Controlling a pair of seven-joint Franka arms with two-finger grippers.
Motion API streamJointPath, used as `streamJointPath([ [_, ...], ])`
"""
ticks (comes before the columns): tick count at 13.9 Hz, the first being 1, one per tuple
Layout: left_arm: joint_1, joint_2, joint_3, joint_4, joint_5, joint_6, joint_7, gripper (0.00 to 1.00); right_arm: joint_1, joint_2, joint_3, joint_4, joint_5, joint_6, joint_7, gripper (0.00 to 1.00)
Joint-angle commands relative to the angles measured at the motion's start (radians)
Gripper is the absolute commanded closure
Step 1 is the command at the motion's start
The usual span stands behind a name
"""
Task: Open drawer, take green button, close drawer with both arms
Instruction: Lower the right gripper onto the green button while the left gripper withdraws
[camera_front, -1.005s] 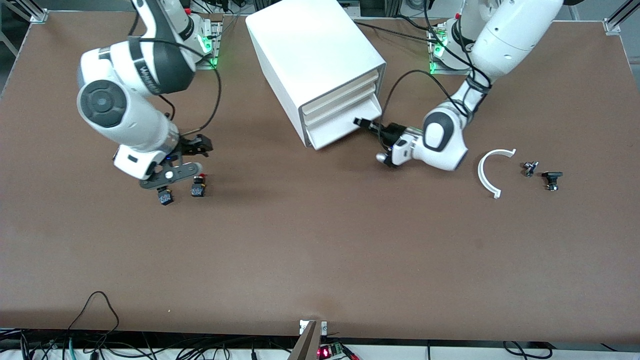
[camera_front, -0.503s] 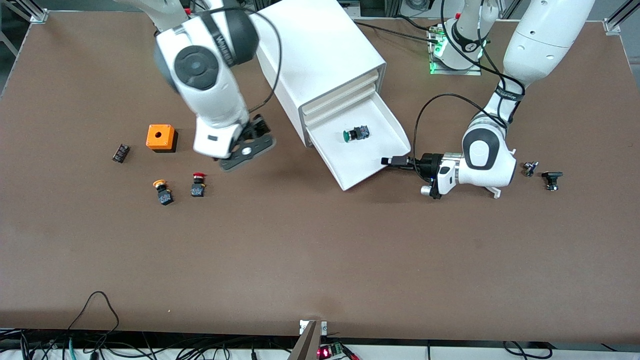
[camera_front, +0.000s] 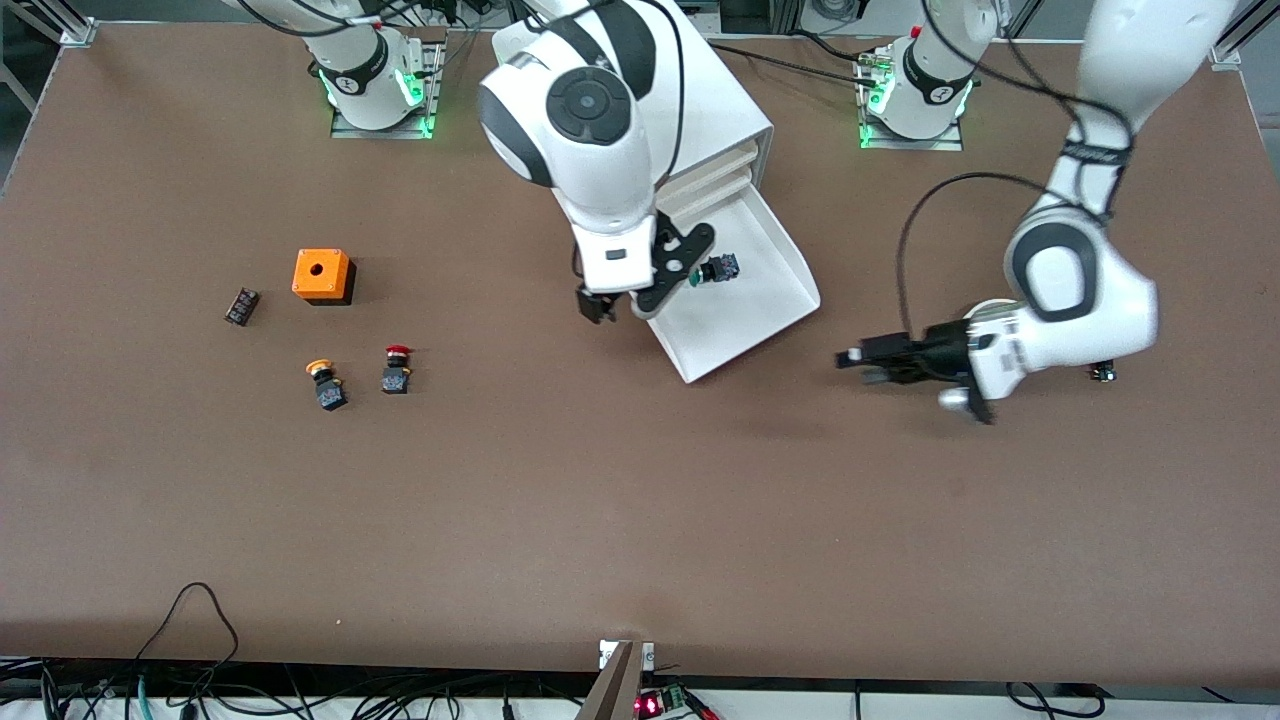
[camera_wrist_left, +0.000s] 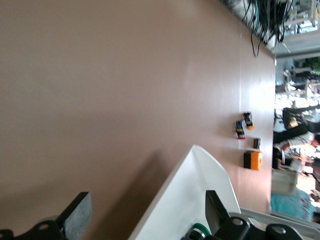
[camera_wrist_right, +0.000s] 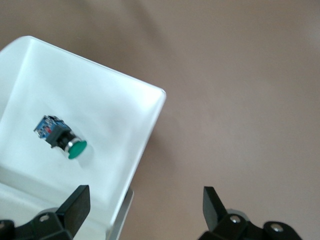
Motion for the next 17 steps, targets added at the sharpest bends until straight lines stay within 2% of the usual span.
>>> streamJointPath([
  [1, 0.088, -0.153, -0.004, -0.044, 0.138, 0.01, -0.014, 0.0, 0.002, 0.064, 0.067, 0.078, 0.01, 0.026, -0.101, 0.0],
  [3, 0.125, -0.233, 0.025, -0.009, 0.367, -0.038, -0.018, 0.0, 0.011, 0.07, 0.11, 0.078, 0.008, 0.026, -0.124, 0.0],
  [5, 0.125, -0.253, 0.073, 0.118, 0.543, -0.194, -0.082, 0.0, 0.045, 0.078, 0.118, 0.078, 0.005, -0.003, -0.265, 0.0],
  [7, 0.124, -0.273, 0.071, 0.244, 0.764, -0.309, -0.242, 0.0, 0.067, 0.082, 0.117, 0.078, -0.006, -0.046, -0.333, 0.0],
  [8, 0.118, -0.276, 0.064, 0.297, 0.838, -0.372, -0.314, 0.0, 0.064, 0.103, 0.117, 0.078, -0.006, -0.039, -0.401, 0.0],
  [10, 0.107, -0.276, 0.044, 0.373, 0.95, -0.49, -0.476, 0.0, 0.064, 0.146, 0.115, 0.098, -0.006, 0.001, -0.483, 0.0],
  [12, 0.084, -0.275, 0.015, 0.39, 1.05, -0.526, -0.654, 0.0, 0.067, 0.171, 0.115, 0.101, -0.006, 0.018, -0.493, 0.0],
  [14, 0.078, -0.273, -0.013, 0.395, 1.079, -0.559, -0.8, 0.0, 0.067, 0.197, 0.112, 0.101, -0.006, 0.032, -0.505, 0.0],
  [17, 0.079, -0.27, -0.012, 0.413, 1.084, -0.559, -0.844, 0.0, 0.067, 0.234, 0.112, 0.101, -0.006, 0.094, -0.5, 0.0],
])
